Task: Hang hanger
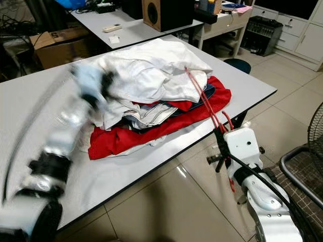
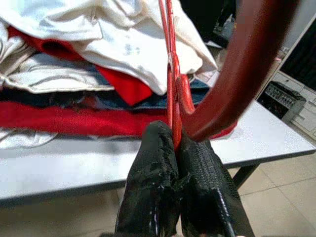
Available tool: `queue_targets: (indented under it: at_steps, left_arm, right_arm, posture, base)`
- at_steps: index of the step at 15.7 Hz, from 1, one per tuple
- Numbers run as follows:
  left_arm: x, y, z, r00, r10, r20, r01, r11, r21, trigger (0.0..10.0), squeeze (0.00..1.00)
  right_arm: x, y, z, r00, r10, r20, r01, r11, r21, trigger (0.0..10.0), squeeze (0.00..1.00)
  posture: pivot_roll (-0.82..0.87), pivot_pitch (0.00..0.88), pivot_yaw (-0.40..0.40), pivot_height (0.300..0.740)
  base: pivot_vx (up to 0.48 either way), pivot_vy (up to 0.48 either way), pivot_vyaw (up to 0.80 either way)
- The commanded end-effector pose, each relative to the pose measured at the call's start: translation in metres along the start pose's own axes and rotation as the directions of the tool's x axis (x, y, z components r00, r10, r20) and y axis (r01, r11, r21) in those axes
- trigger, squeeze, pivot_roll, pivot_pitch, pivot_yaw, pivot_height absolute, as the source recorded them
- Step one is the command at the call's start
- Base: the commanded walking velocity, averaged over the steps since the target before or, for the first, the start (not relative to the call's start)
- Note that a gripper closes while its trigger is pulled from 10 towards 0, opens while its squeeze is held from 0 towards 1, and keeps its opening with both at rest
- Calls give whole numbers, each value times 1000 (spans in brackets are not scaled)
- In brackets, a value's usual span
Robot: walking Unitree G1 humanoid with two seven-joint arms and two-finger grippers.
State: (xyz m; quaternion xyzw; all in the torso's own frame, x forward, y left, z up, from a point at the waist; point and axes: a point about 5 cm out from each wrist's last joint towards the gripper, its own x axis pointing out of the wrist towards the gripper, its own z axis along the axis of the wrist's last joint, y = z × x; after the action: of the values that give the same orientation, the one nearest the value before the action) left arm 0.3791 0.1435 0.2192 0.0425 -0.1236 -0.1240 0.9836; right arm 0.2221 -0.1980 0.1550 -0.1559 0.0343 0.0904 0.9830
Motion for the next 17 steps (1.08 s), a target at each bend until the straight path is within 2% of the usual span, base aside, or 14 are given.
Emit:
queue_targets:
  at_steps: [1,2,3,5,9,10,11,12,13,14,15,16,17]
  left_arm:
    - [6,14,32,991,32,130,-29,999,-28,0,0]
    - [9,26,49,982,55,179,-44,997,-63,0,0]
    - [10,29,53,981,55,186,-45,997,-60,0,0]
    - [11,36,54,984,53,172,-50,998,-23,0,0]
    - [14,38,48,989,62,133,-58,998,-34,0,0]
    - [16,48,56,981,103,162,-100,995,-28,0,0]
    - [14,81,83,929,269,253,-290,956,46,0,0]
    - [-2,127,121,785,485,386,-532,847,18,0,0]
    - [-19,155,146,649,596,472,-689,724,32,0,0]
    - [-32,168,163,586,613,529,-746,664,57,0,0]
    - [-52,183,188,513,602,612,-811,573,116,0,0]
    - [-55,179,182,557,561,613,-795,574,198,0,0]
    - [-48,171,155,642,540,544,-739,624,254,0,0]
  right_arm:
    - [4,2,1,1000,-1,11,1,1000,-2,10000,0]
    - [7,4,1,1000,-1,17,1,1000,4,10000,0]
    - [8,5,1,1000,-1,20,1,1000,8,10000,0]
    - [14,10,1,999,-3,36,2,1000,23,10000,0]
    - [18,13,2,999,-10,51,8,999,31,10000,0]
    - [19,12,2,998,-18,58,16,999,33,10000,0]
    - [21,12,3,998,-24,64,22,999,32,10000,0]
    - [22,11,4,997,-27,71,25,999,28,10000,0]
    - [22,11,4,997,-29,73,27,999,27,10000,0]
    - [21,11,4,997,-29,73,27,999,27,10000,0]
    - [21,12,3,997,-26,72,24,999,28,10000,0]
    - [22,15,3,997,-15,73,12,999,32,10000,0]
    - [24,18,3,997,-4,77,1,999,36,10000,0]
  posture:
    - [-155,0,85,740]
    - [-141,0,90,740]
    - [-137,0,92,740]
    - [-123,0,103,740]
    - [-120,0,111,740]
    - [-118,0,109,740]
    - [-117,0,109,740]
    - [-117,0,109,740]
    - [-117,0,109,740]
    - [-108,0,110,740]
    - [-100,0,105,740]
    - [-90,0,94,740]
    - [-86,0,89,740]
  base:
    - [0,0,0]
    - [0,0,0]
    - [0,0,0]
    - [0,0,0]
    - [0,0,0]
    - [0,0,0]
    - [0,0,0]
    - [0,0,0]
    - [0,0,0]
    - [0,0,0]
    - [0,0,0]
    - [0,0,0]
    - [0,0,0]
